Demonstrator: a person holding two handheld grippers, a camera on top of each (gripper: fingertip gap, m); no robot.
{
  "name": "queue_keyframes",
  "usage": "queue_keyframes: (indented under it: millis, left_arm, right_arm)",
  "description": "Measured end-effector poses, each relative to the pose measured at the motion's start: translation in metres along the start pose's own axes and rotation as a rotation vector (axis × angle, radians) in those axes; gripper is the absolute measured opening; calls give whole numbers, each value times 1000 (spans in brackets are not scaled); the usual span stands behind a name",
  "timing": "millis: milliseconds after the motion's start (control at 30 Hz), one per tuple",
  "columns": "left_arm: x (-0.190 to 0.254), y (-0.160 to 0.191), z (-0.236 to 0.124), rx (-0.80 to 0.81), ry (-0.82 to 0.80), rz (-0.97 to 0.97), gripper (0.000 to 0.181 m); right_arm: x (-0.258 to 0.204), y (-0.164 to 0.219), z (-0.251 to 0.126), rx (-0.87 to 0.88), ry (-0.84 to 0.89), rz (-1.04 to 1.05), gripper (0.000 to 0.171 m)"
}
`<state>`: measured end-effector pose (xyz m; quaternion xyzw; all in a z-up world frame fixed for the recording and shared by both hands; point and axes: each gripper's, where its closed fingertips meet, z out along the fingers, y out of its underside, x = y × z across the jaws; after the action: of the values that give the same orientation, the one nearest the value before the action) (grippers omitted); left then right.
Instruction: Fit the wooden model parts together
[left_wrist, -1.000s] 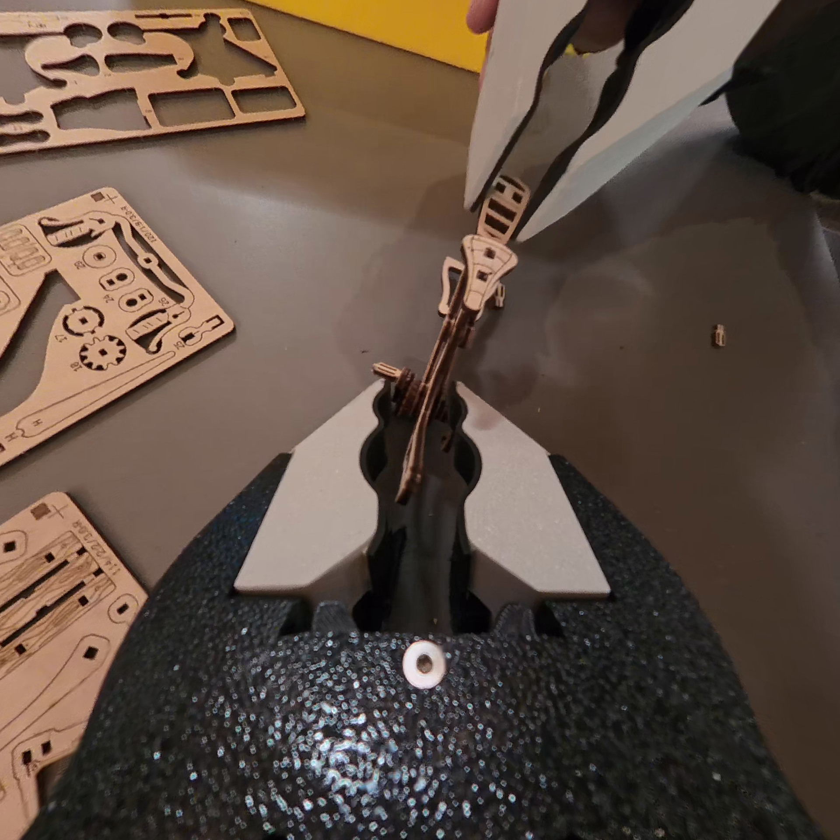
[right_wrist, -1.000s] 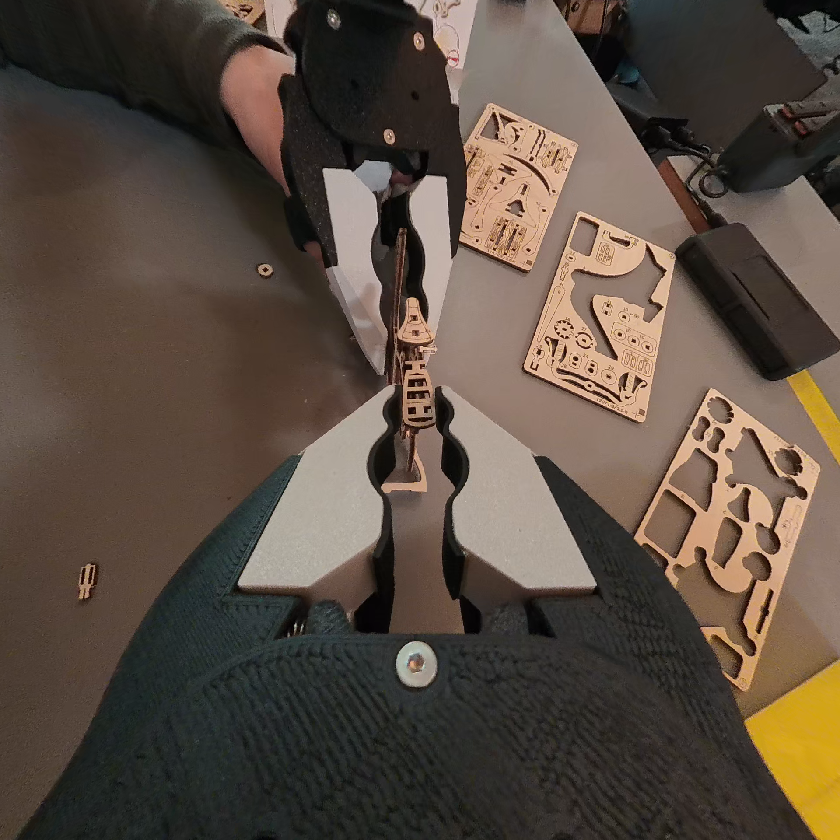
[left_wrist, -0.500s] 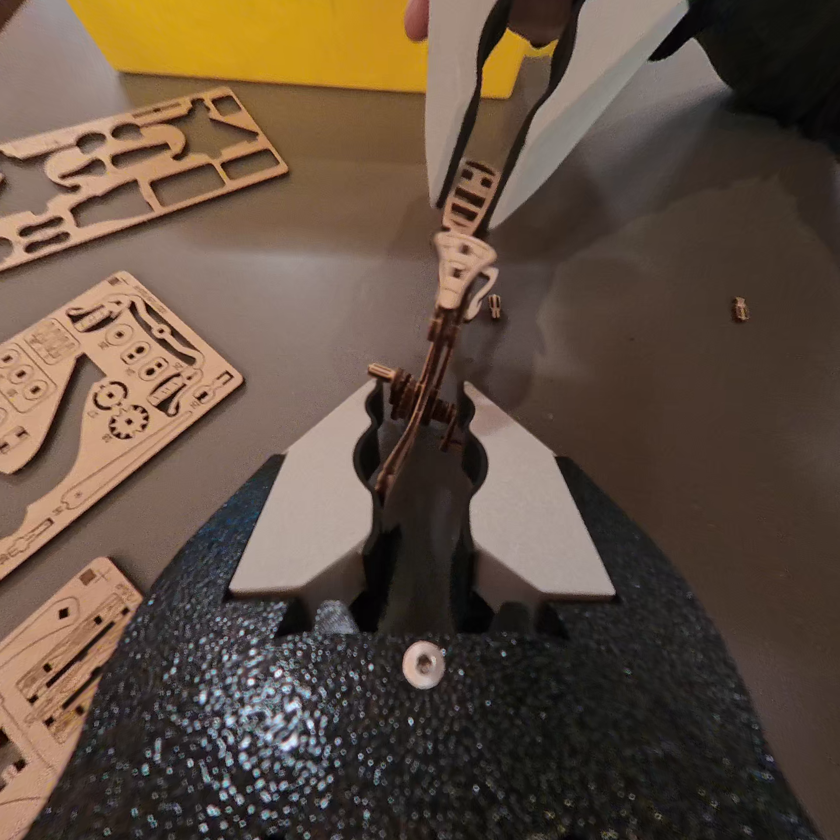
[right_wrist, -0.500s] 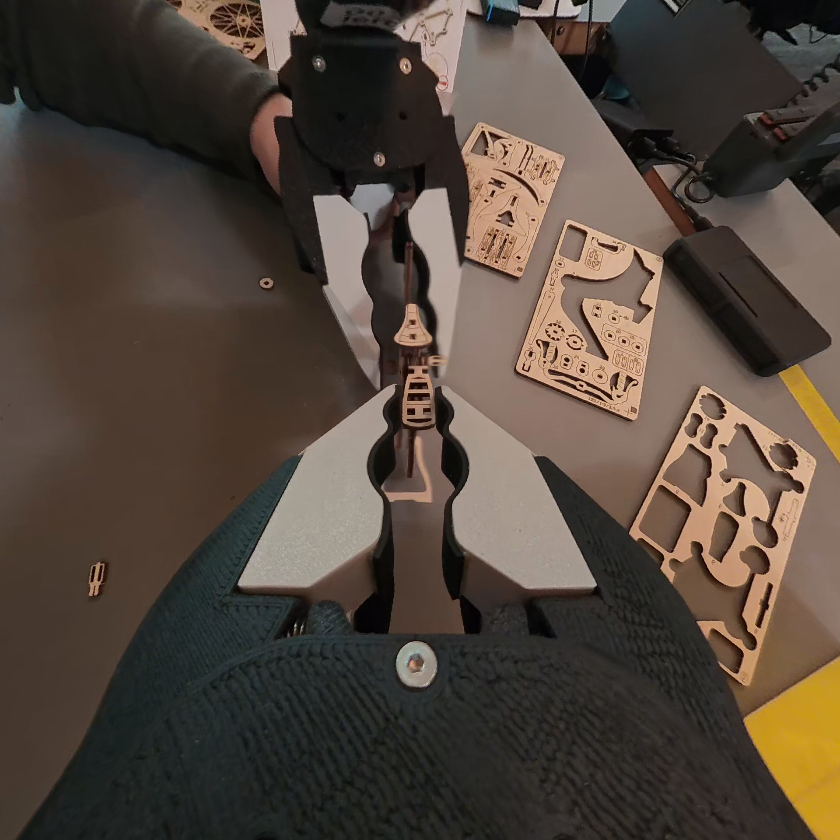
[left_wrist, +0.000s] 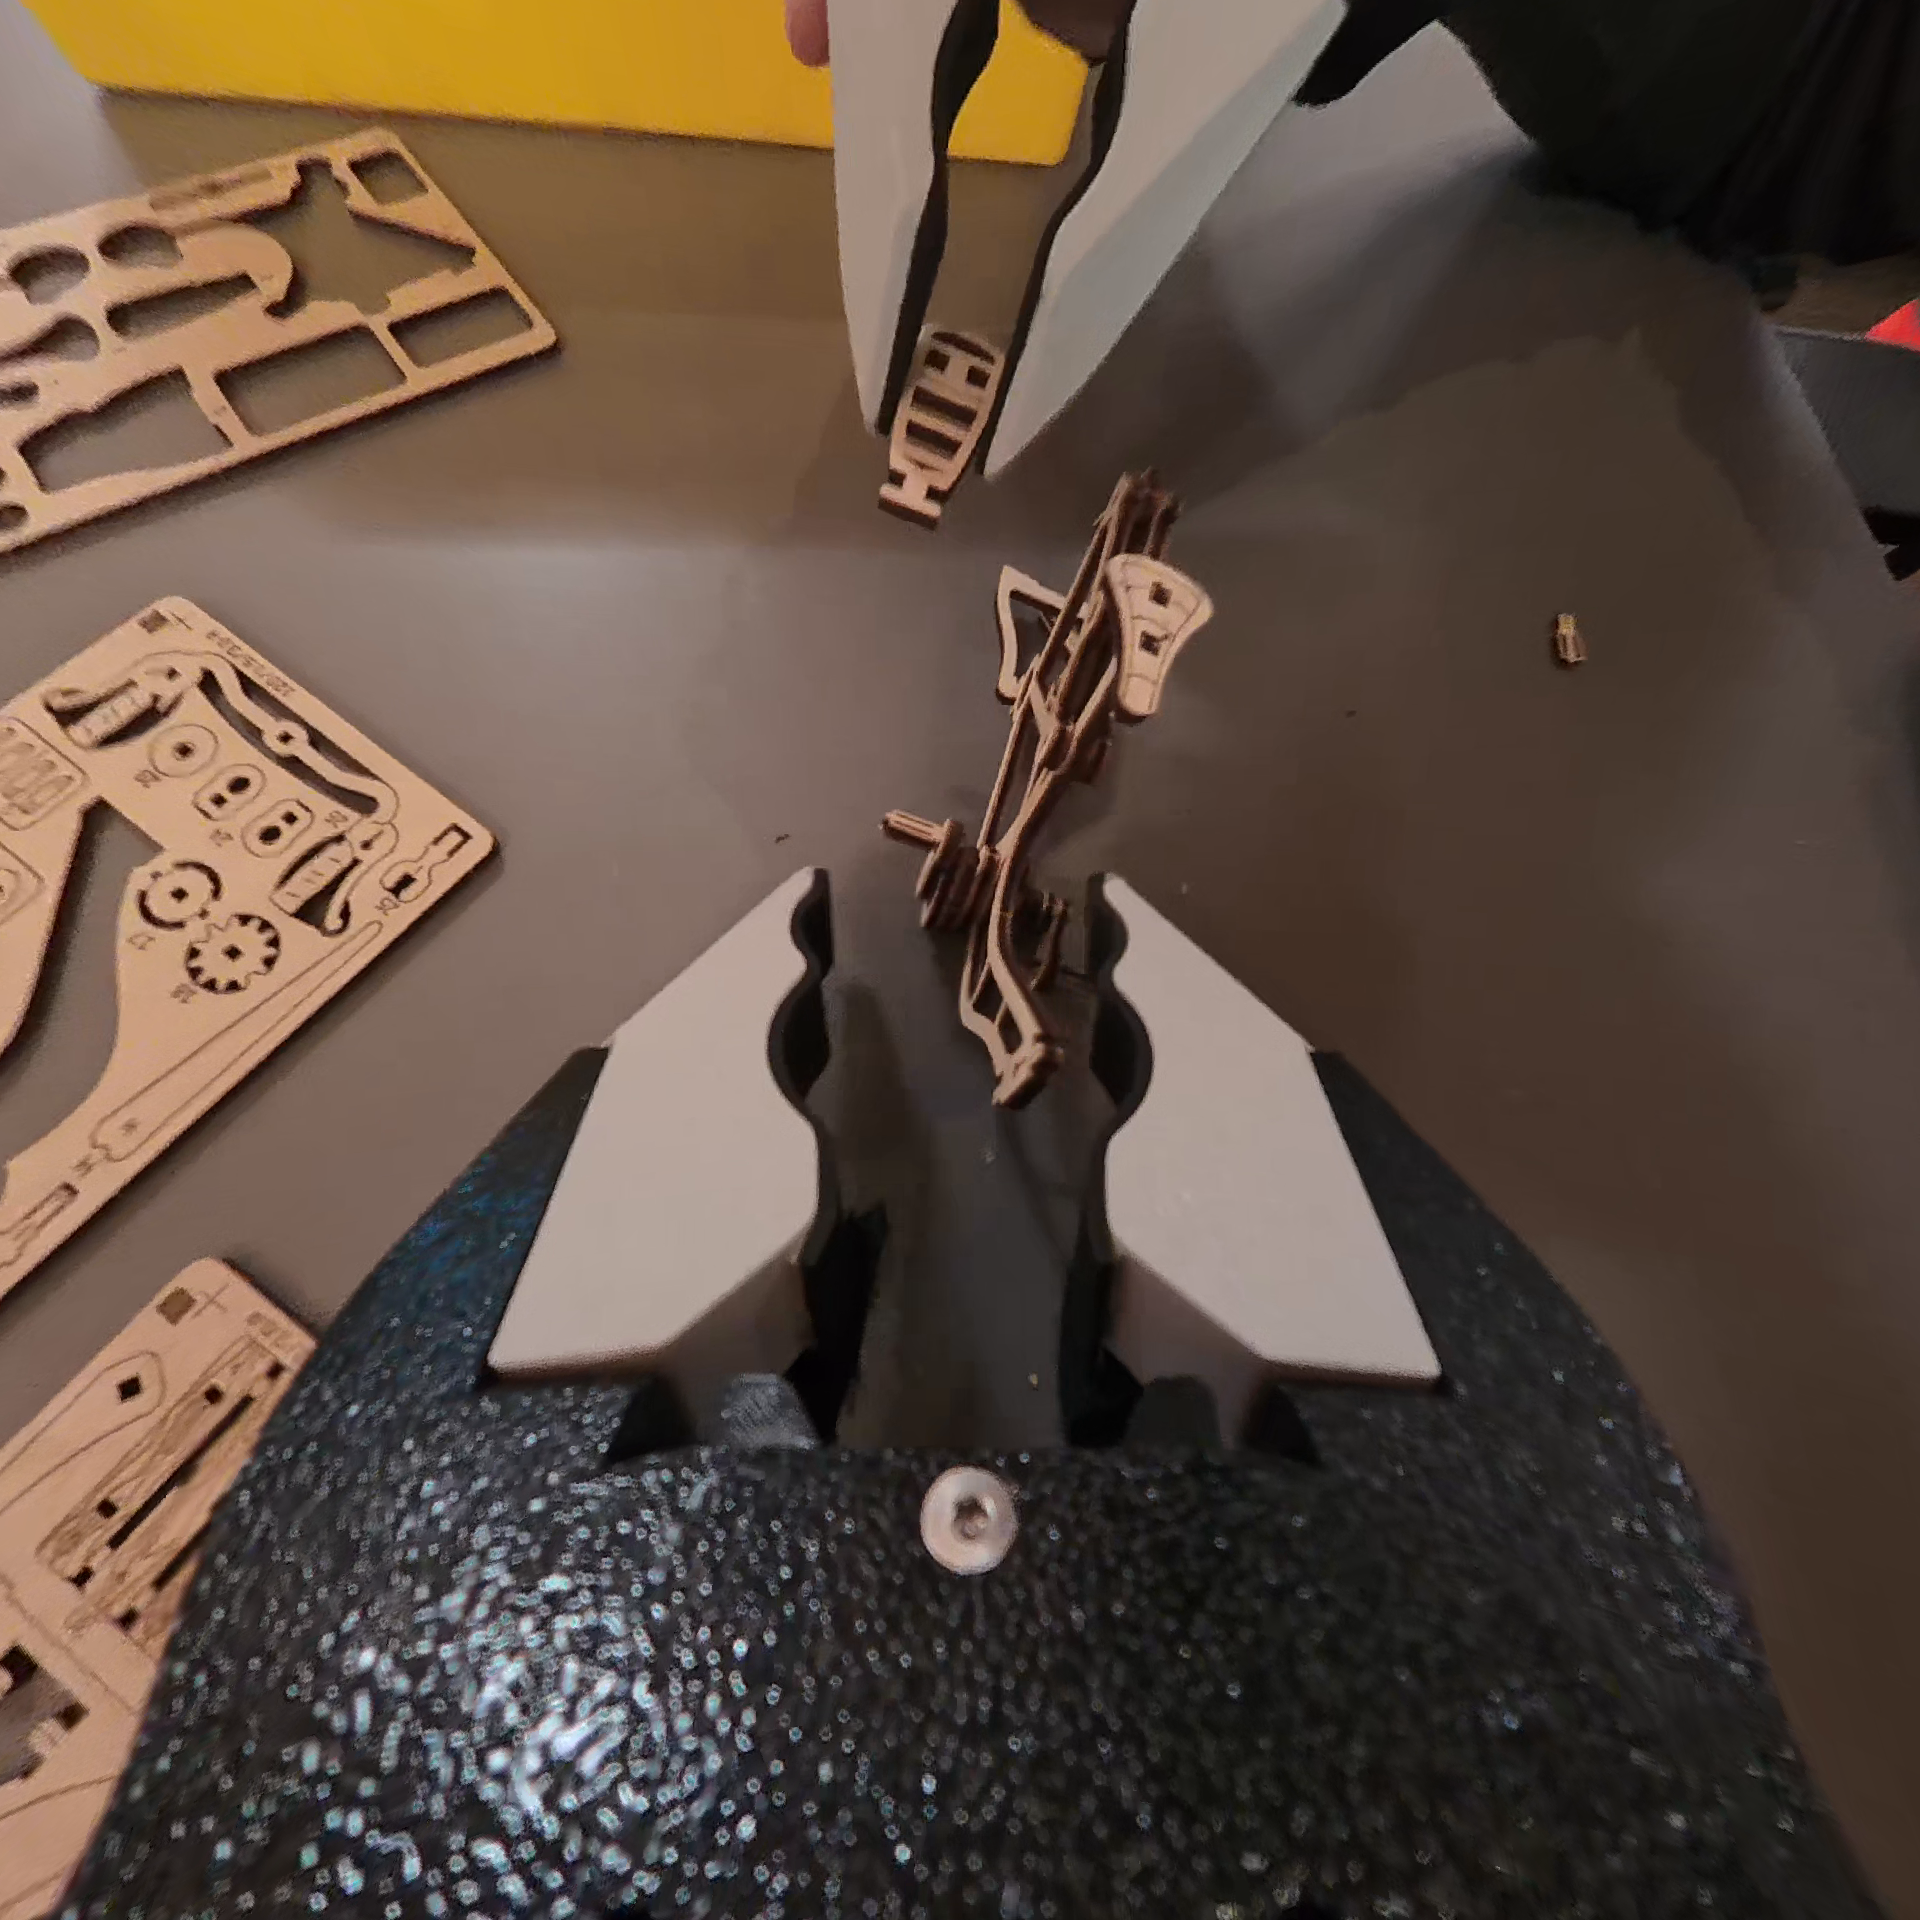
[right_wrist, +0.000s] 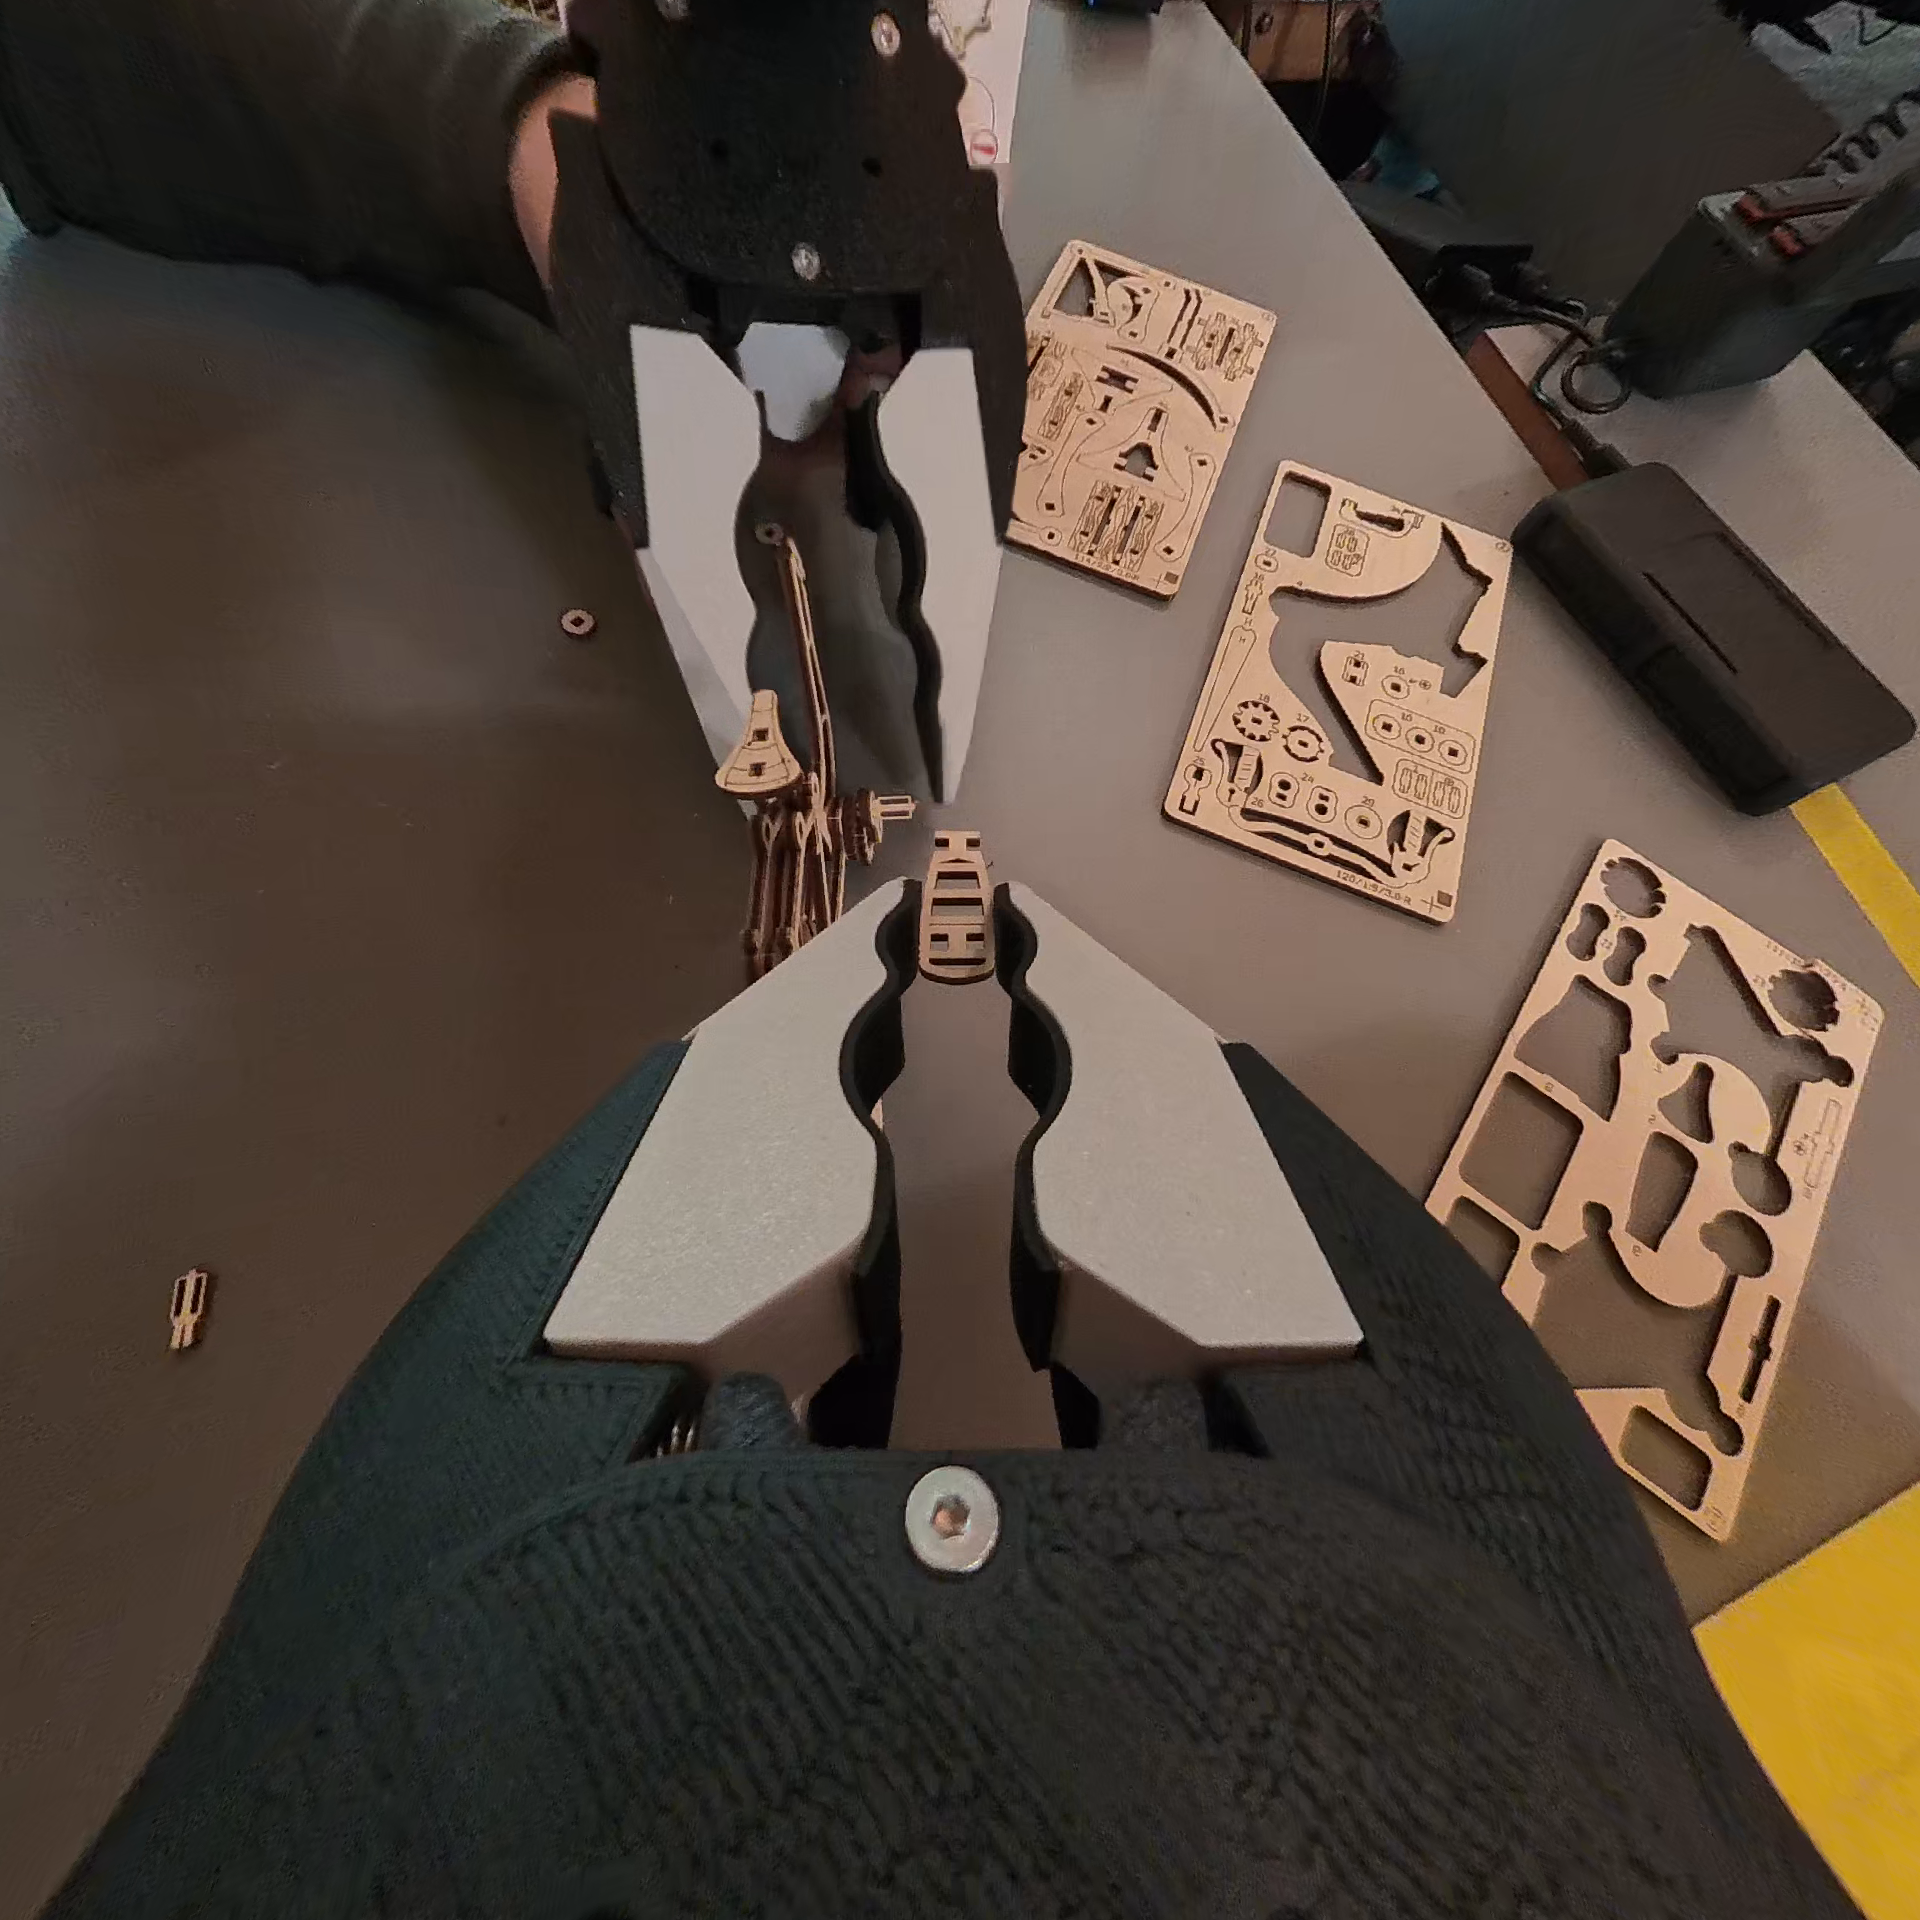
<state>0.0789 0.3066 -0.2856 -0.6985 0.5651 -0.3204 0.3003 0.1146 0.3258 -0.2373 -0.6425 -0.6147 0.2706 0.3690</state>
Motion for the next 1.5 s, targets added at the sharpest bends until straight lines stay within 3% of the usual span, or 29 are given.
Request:
queue_keyframes:
  millis: [167, 333, 500, 833, 1500]
  left_arm:
    - [16, -24, -2, 128, 31, 131, 50]
    - [20, -27, 7, 111, -7, 219, 31]
    - [19, -28, 12, 102, 1, 186, 9]
    - [9, -29, 9, 96, 44, -51, 8]
    - [11, -27, 8, 71, 56, -15, 8]
  right_arm:
    - [-10, -5, -2, 26, -59, -6, 12]
    - [-19, -9, -7, 34, -104, -15, 12]
    - [-22, -8, -11, 19, -118, -23, 12]
    - [-22, -6, -9, -17, -113, -47, 12]
    - [-21, -2, 4, -58, -146, -67, 12]
